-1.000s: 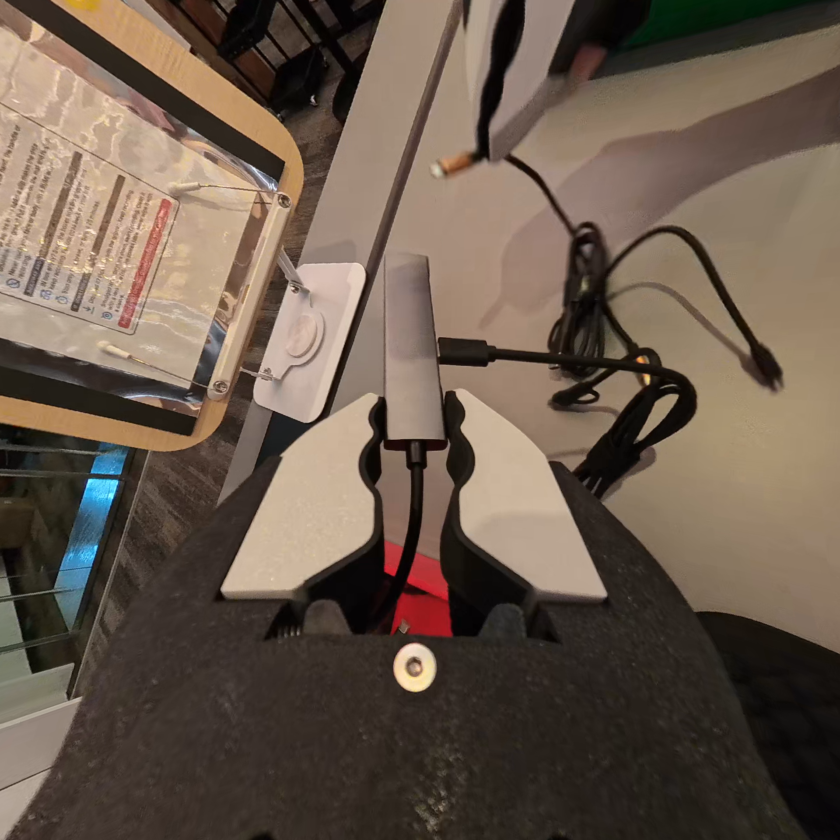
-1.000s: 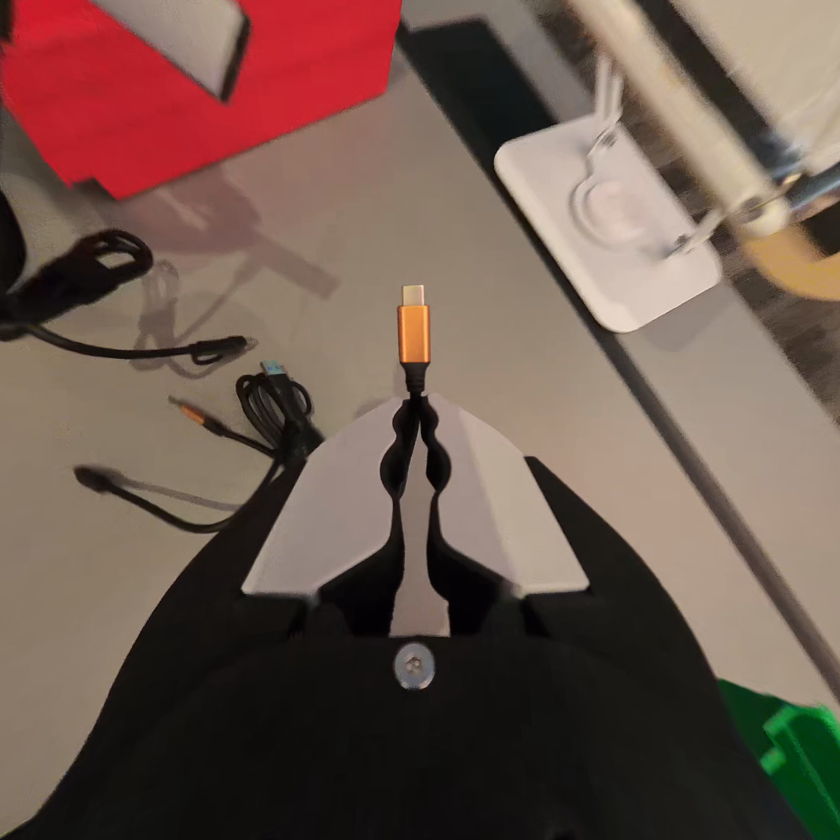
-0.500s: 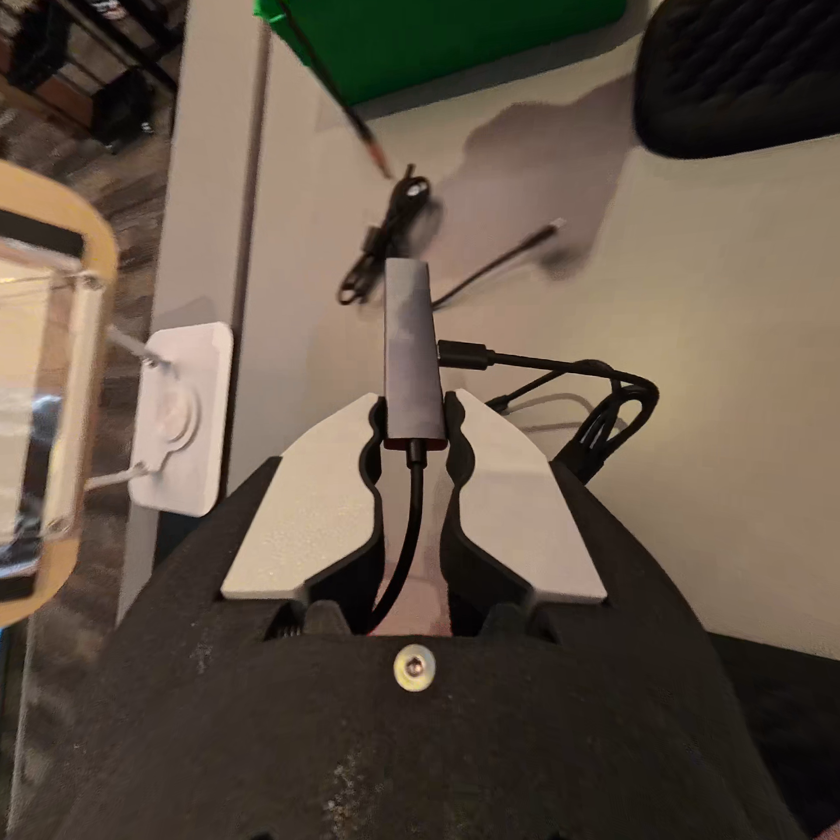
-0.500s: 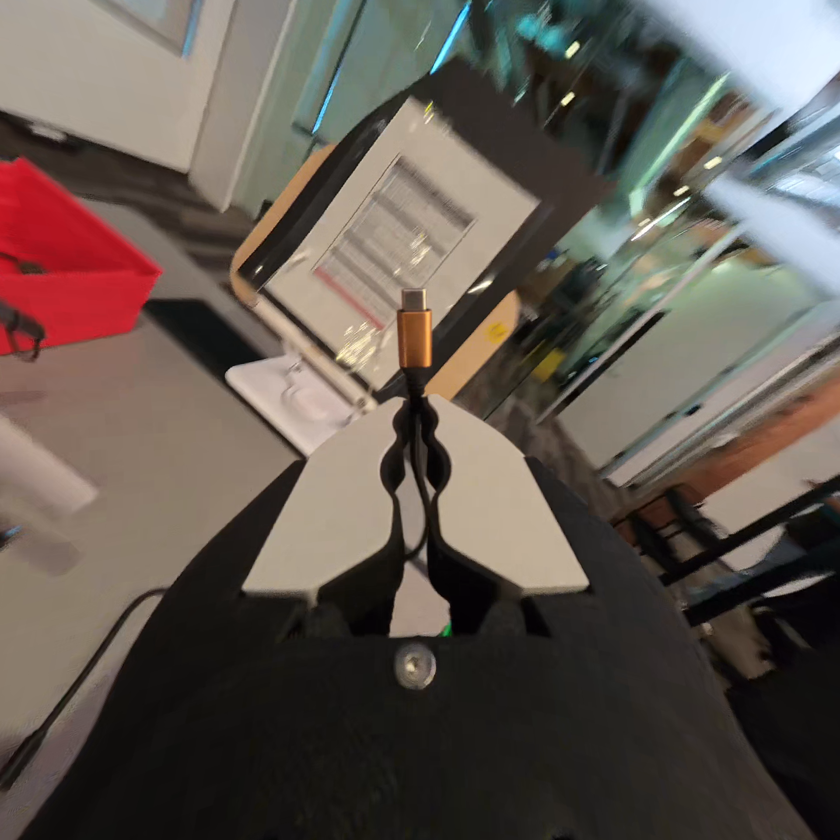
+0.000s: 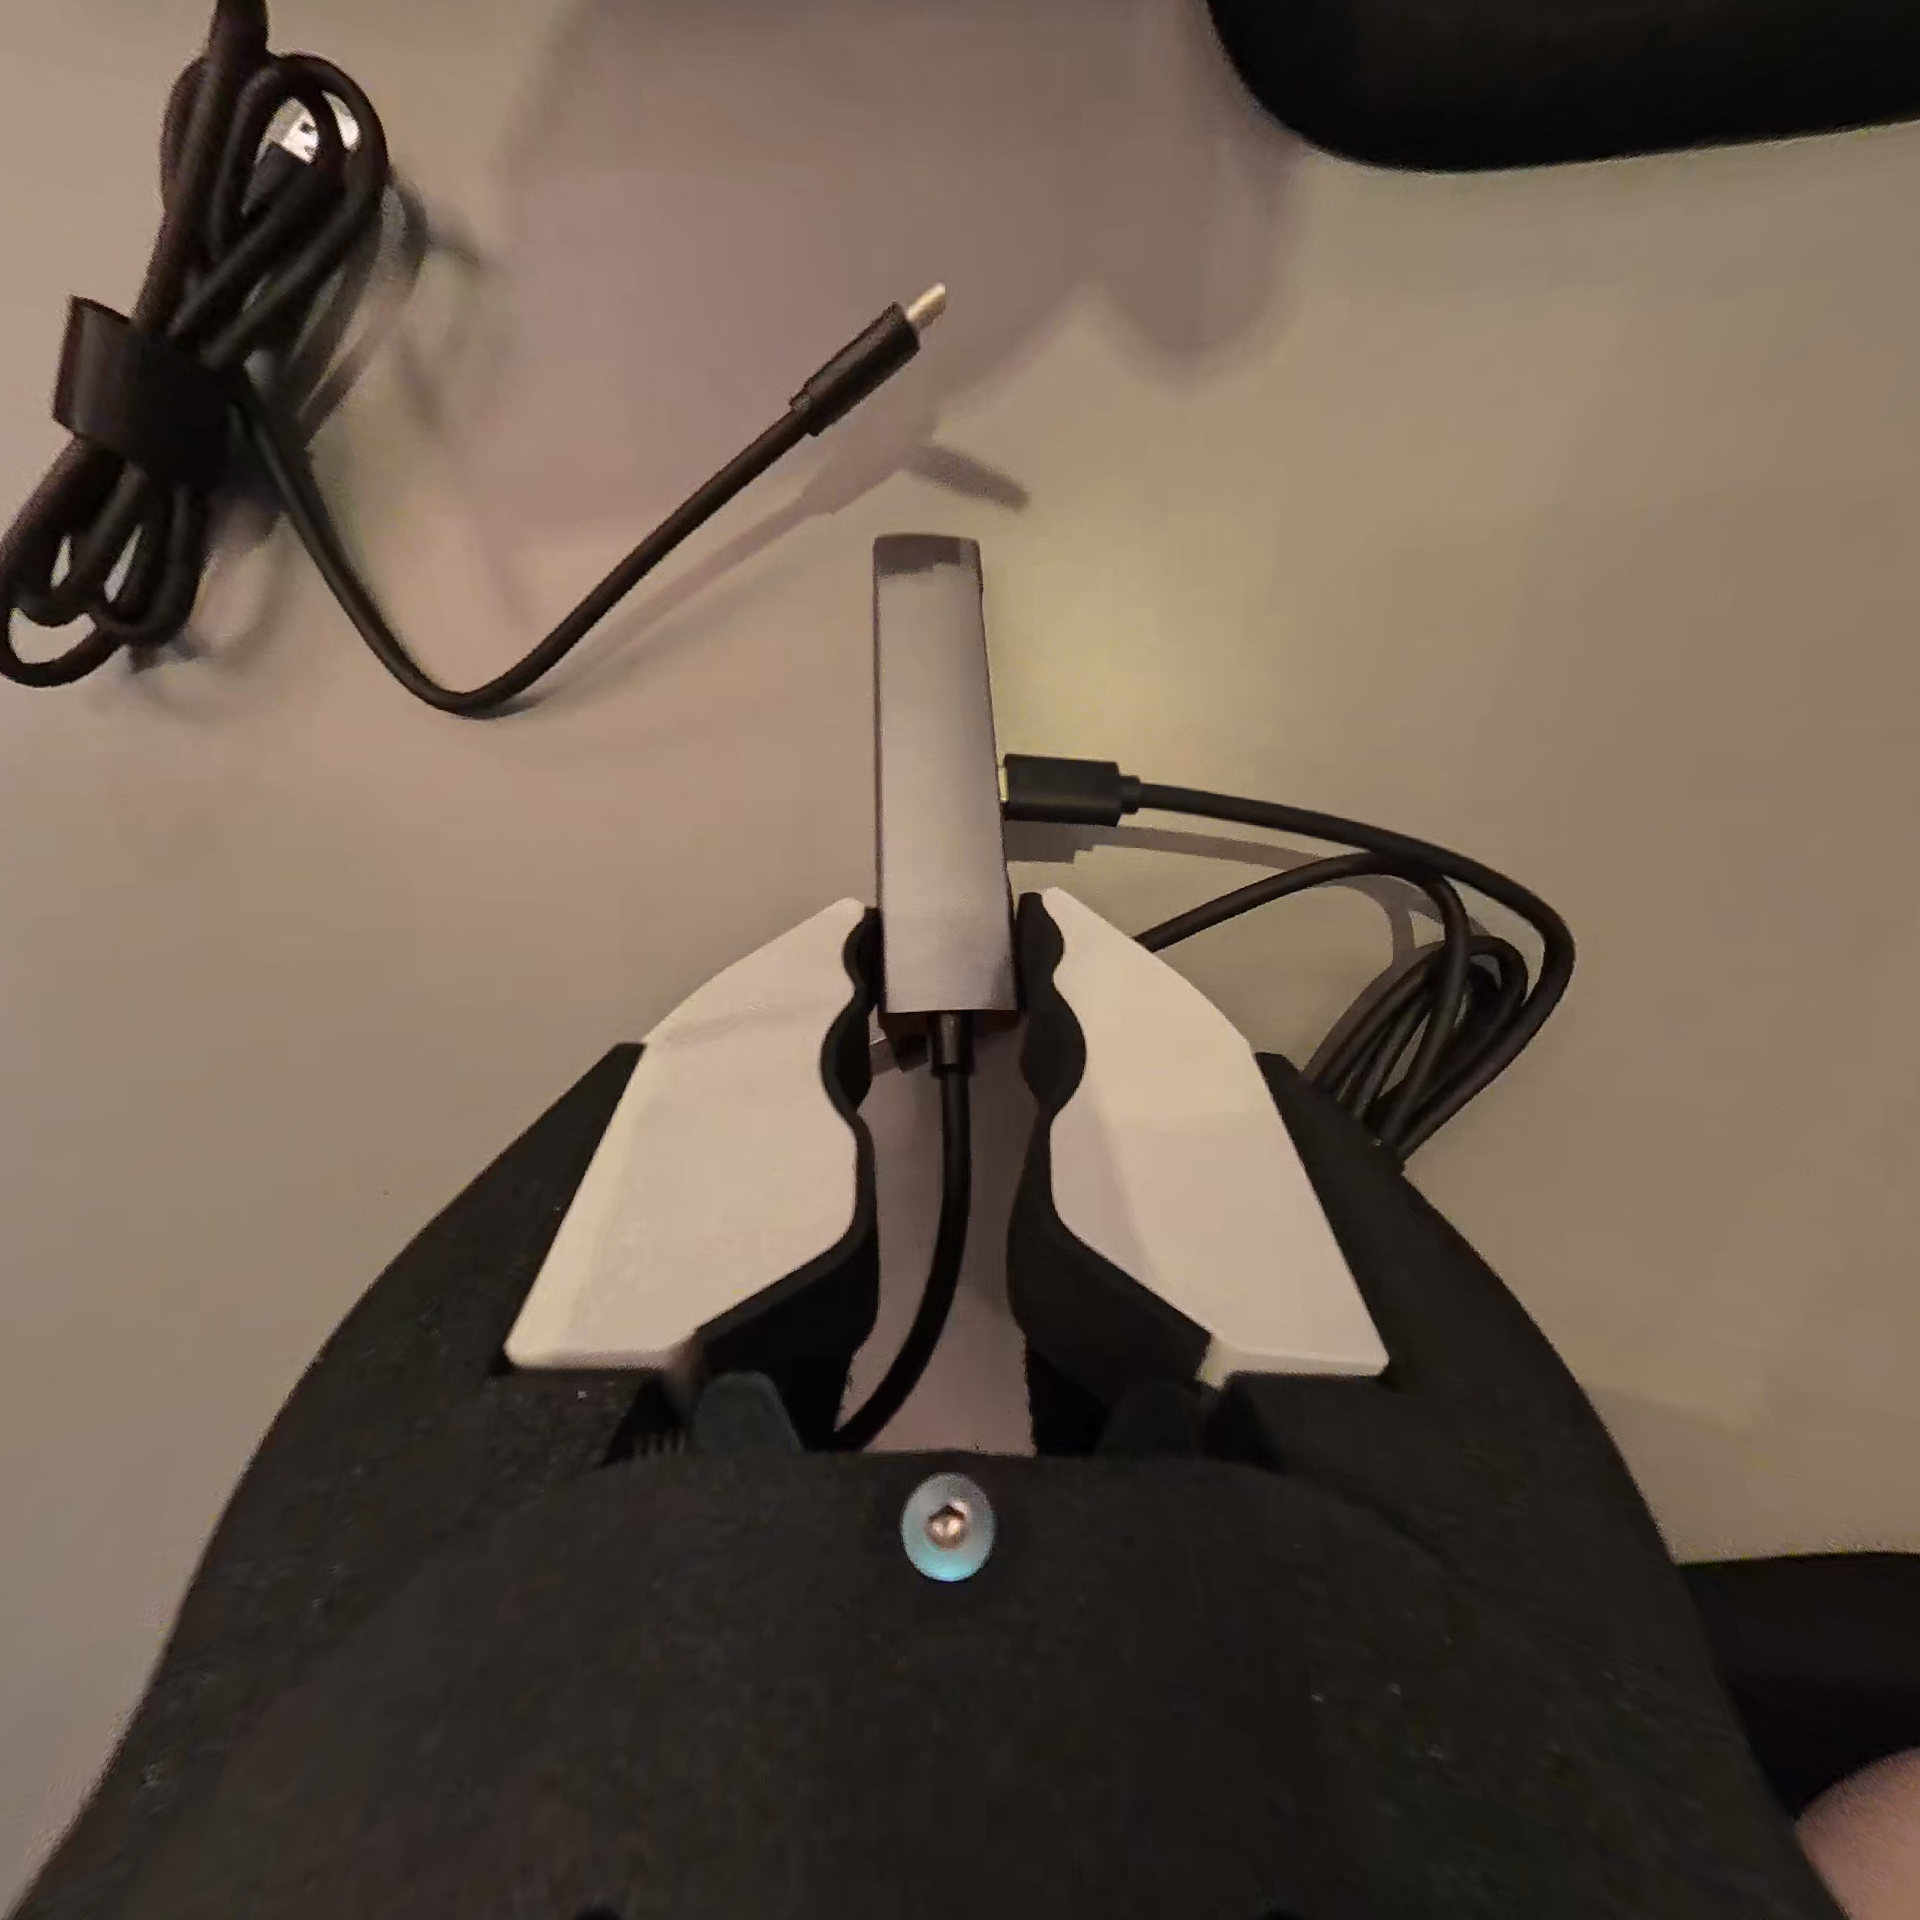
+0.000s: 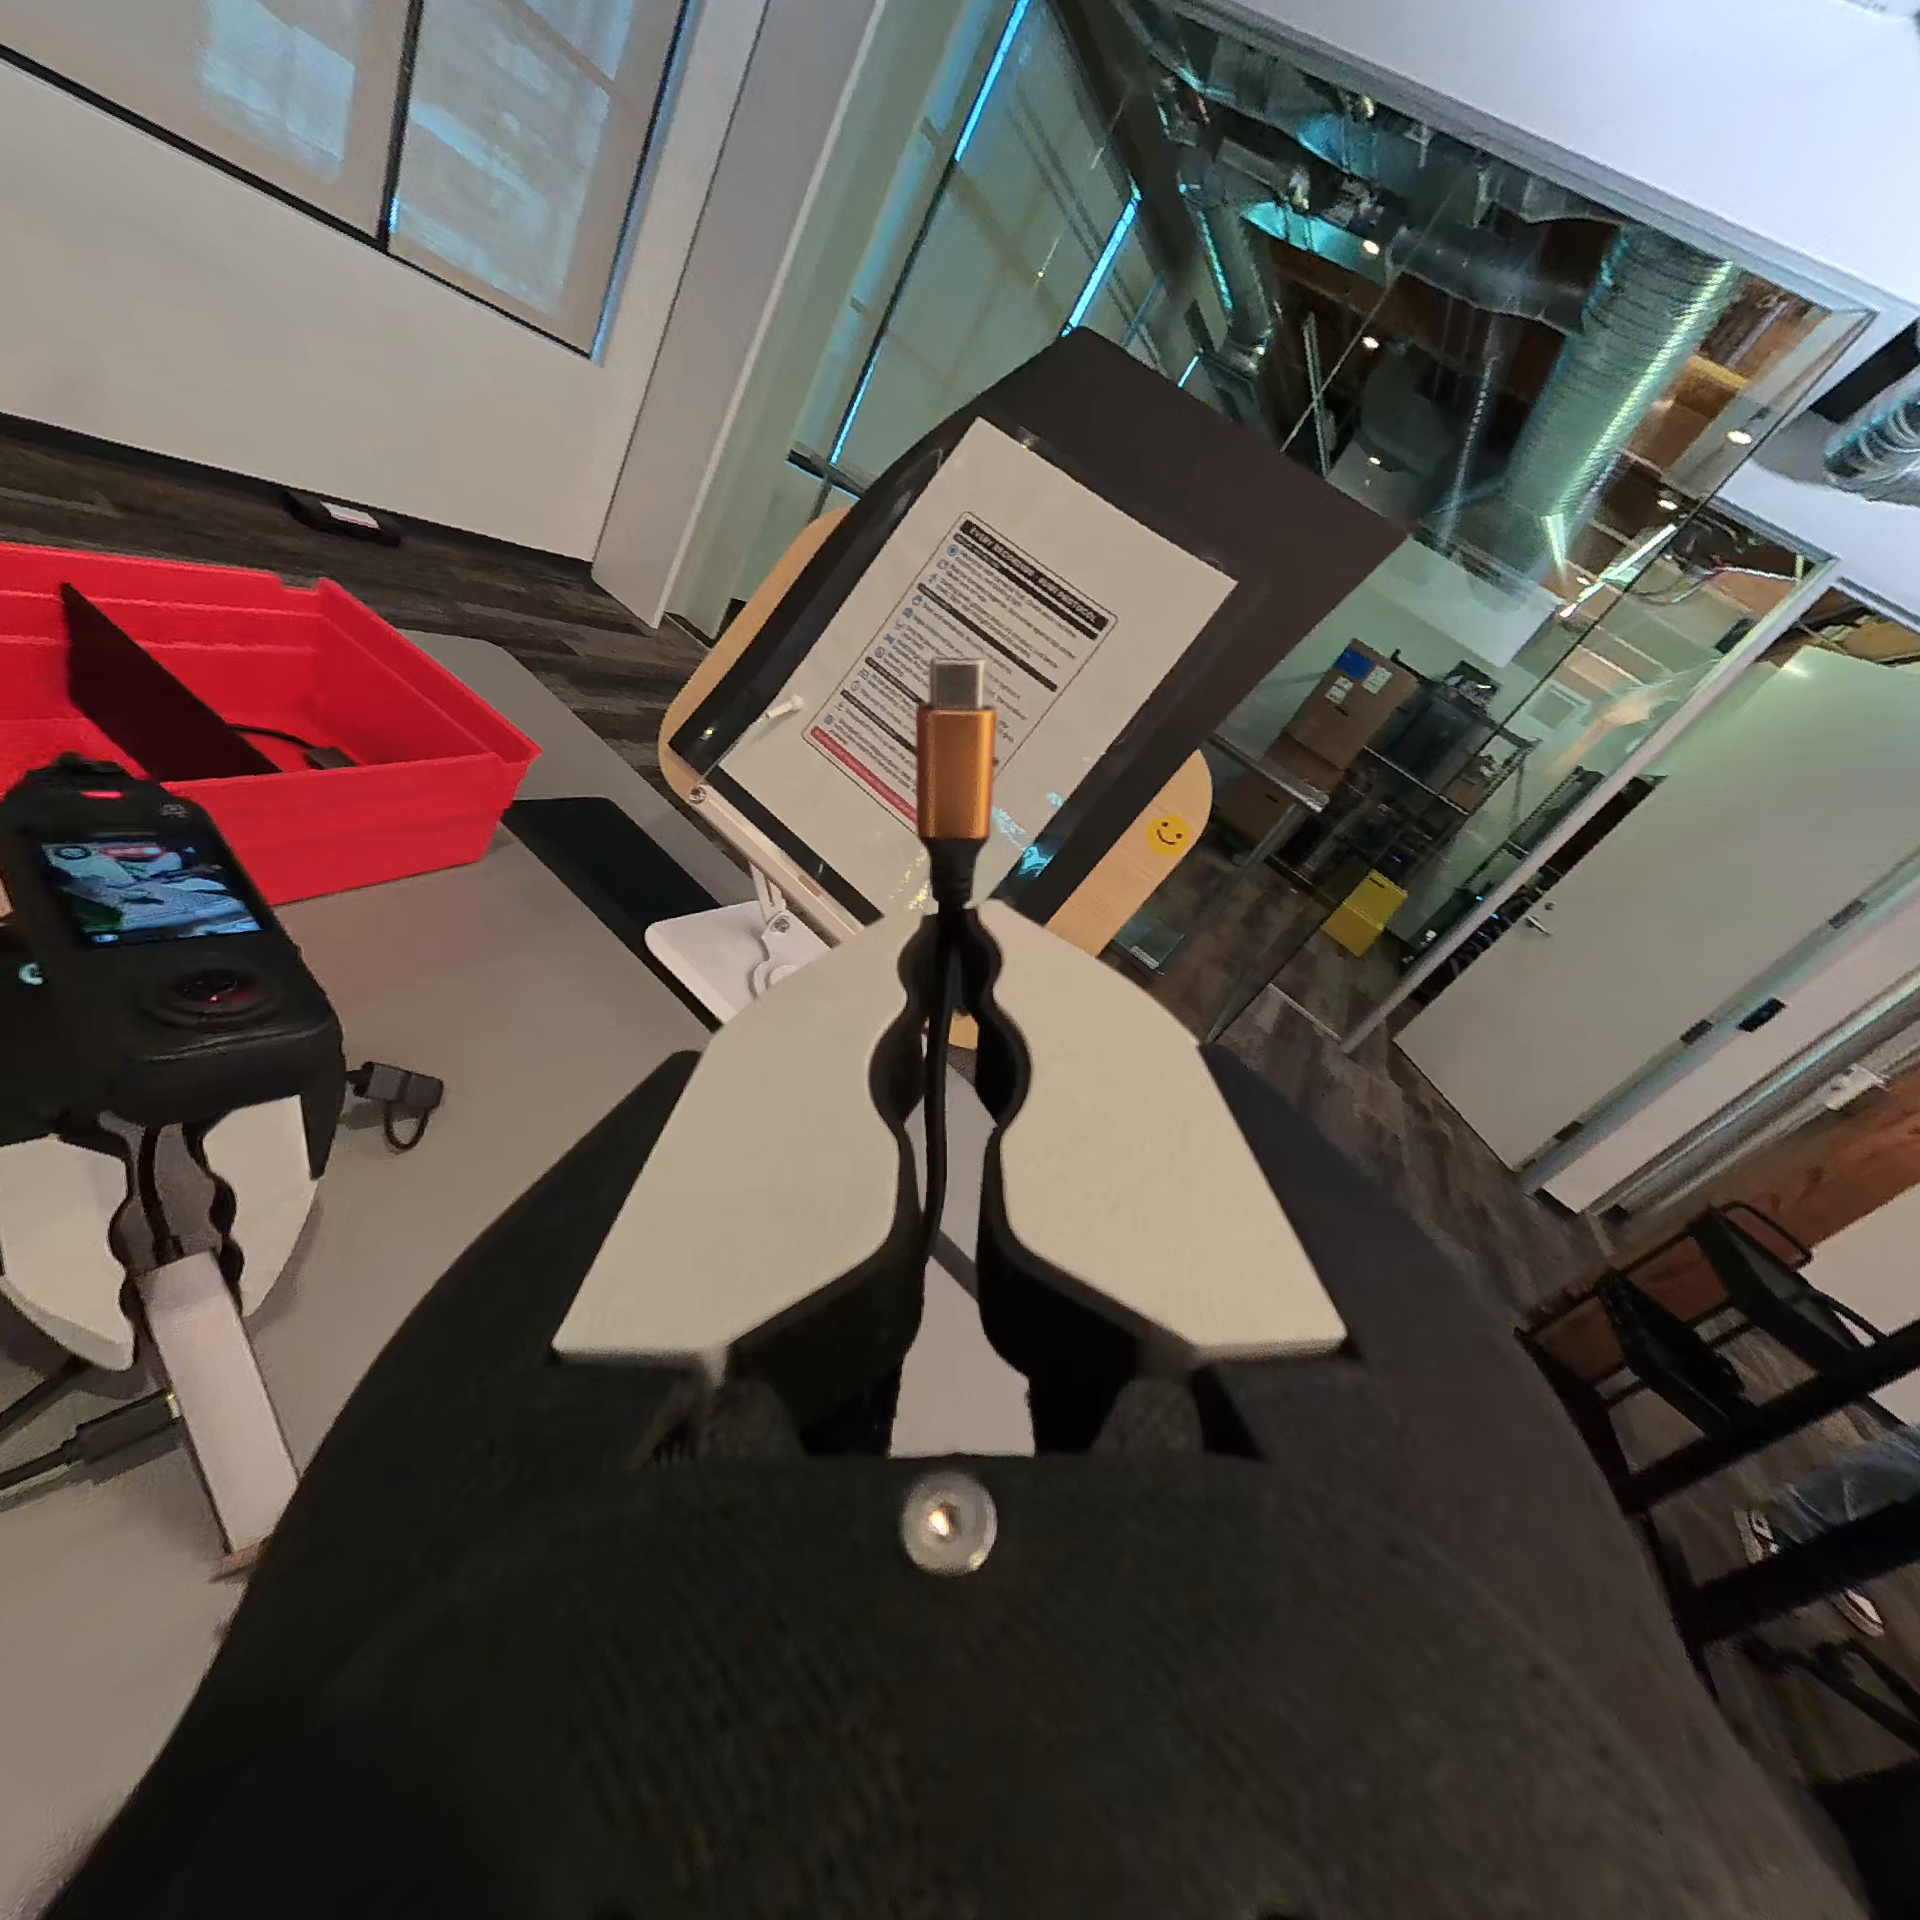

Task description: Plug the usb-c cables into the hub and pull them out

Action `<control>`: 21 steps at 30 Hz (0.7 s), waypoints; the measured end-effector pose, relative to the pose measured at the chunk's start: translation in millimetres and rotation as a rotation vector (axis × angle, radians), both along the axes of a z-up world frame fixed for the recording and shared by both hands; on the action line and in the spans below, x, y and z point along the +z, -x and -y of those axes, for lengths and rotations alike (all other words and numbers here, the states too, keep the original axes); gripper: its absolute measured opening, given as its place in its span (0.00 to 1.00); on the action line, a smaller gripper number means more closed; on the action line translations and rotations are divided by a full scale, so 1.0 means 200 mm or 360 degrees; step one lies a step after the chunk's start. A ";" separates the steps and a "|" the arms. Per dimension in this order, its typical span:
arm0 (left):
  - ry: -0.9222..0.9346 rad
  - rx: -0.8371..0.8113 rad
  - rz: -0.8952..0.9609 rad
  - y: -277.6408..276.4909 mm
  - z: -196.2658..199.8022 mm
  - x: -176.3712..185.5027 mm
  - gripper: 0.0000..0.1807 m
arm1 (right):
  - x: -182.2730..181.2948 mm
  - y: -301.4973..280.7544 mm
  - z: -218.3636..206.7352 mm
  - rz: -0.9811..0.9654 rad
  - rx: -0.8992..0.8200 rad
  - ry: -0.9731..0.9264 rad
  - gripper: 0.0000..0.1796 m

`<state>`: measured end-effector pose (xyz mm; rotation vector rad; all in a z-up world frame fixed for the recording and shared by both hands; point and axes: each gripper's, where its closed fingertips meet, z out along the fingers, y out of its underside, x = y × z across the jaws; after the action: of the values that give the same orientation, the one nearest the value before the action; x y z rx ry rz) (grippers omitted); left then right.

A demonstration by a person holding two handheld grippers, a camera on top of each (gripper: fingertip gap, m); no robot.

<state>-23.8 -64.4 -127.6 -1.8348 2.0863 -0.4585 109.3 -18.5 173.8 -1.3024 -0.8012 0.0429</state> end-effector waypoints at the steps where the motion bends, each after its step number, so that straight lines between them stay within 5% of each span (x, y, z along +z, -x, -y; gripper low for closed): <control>1: 0.0011 -0.0005 0.0002 0.00 0.00 -0.01 0.14 | -0.01 0.00 0.00 0.0007 0.0006 0.0007 0.03; 4: -0.0005 0.0002 0.0003 0.01 -0.02 -0.04 0.15 | -0.03 0.02 -0.01 0.0042 0.0022 0.0023 0.03; 10: -0.0197 0.0200 0.0175 0.00 -0.15 0.10 0.33 | -0.08 0.17 -0.03 0.0212 0.0105 -0.0075 0.03; 16: -0.0306 0.0412 0.0834 -0.01 -0.18 0.66 0.37 | -0.14 0.36 -0.07 0.0448 0.0035 -0.0307 0.03; 21: -0.0262 0.0613 0.1695 0.10 -0.11 1.24 0.24 | -0.18 0.57 -0.03 0.0564 0.0095 -0.0448 0.02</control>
<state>-43.1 -42.7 120.9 -1.3539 0.9991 -0.8692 -5.1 -12.9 137.1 -1.0306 -1.1054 -0.2516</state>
